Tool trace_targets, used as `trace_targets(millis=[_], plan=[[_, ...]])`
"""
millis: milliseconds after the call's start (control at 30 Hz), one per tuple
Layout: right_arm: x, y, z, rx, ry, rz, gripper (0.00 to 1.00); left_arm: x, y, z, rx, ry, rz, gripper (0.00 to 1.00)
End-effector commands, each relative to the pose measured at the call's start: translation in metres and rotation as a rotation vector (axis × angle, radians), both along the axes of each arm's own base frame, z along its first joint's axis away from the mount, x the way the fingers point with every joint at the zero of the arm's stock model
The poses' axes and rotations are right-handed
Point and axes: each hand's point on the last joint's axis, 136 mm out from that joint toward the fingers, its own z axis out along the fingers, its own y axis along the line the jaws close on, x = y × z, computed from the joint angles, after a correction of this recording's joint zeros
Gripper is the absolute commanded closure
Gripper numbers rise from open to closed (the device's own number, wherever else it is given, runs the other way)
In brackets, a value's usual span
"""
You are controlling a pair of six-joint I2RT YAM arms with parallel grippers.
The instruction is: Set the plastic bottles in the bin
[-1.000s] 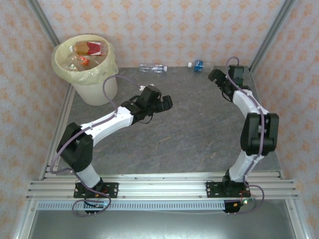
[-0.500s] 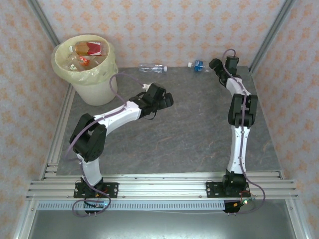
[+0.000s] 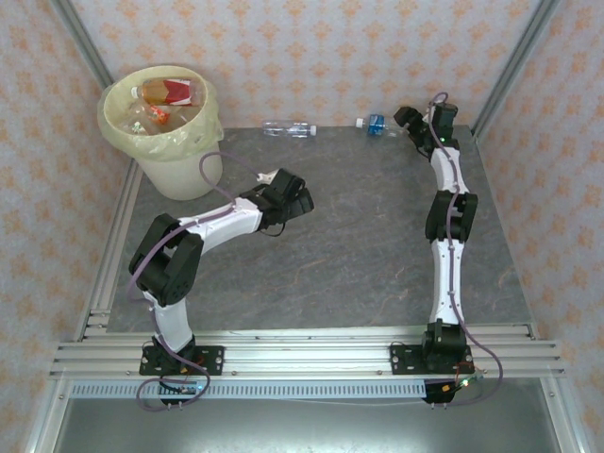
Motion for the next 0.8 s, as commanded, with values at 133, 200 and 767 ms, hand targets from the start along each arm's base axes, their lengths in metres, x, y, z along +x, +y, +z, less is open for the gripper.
trace_targets(millis=[133, 200, 767], plan=[[-0.007, 0.025, 0.016, 0.047, -0.064, 0.157, 0.29, -0.007, 0.014, 0.011, 0.002, -0.023, 0.063, 0.00], [-0.016, 0.034, 0.021, 0.051, -0.062, 0.221, 0.32, -0.007, 0.014, 0.012, -0.002, -0.024, 0.062, 0.00], [-0.120, 0.108, 0.041, -0.195, -0.004, 0.626, 0.30, -0.017, 0.017, 0.013, -0.002, -0.024, 0.065, 0.00]])
